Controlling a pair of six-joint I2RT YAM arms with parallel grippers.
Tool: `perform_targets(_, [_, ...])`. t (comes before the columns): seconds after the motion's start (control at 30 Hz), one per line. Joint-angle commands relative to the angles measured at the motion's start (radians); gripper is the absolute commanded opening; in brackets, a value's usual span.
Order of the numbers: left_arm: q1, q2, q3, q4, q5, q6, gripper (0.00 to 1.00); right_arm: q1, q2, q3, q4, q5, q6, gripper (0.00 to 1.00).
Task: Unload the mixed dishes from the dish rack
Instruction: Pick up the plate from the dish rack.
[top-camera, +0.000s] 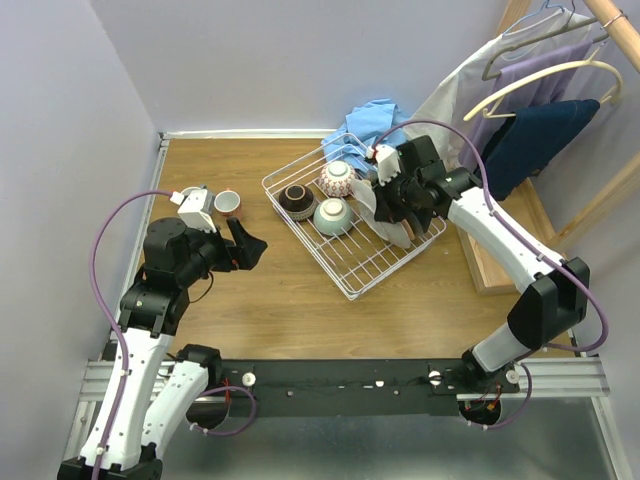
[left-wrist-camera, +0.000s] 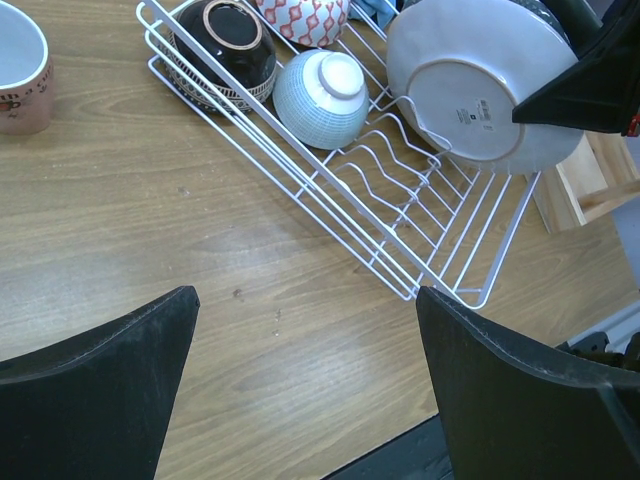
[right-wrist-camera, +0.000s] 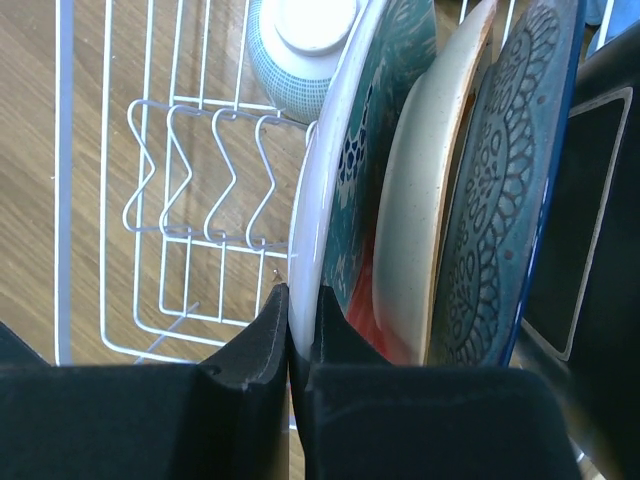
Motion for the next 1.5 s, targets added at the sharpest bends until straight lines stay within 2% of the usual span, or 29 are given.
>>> perform_targets(0.0, [-0.009,-0.004,0.017,0.021,0.027,0.013,0.99,-0.004,-0.066,0.103,-0.01,-0.052,0.023,0.01])
perform_targets(0.63, [-0.012,0.007,0.025,0.01,-0.01,-0.011,0.99,-0.004,-0.15,0.191,-0.116,-0.184,0.022,0.01])
perform_targets(1.0, [-0.012,0.03,0.048,-0.017,-0.088,-0.102,0.99,0.017,-0.178,0.196,-0.107,-0.36,-0.038,0.01])
perform_targets(1.27, [-0.011,0.053,0.083,-0.054,-0.117,-0.126,0.99,0.273,-0.152,0.228,-0.077,-0.166,-0.1,0.01])
perform_targets(1.47, [-0.012,0.088,0.137,-0.161,-0.186,-0.175,0.99,0.471,-0.146,0.189,0.002,0.127,-0.173,0.01])
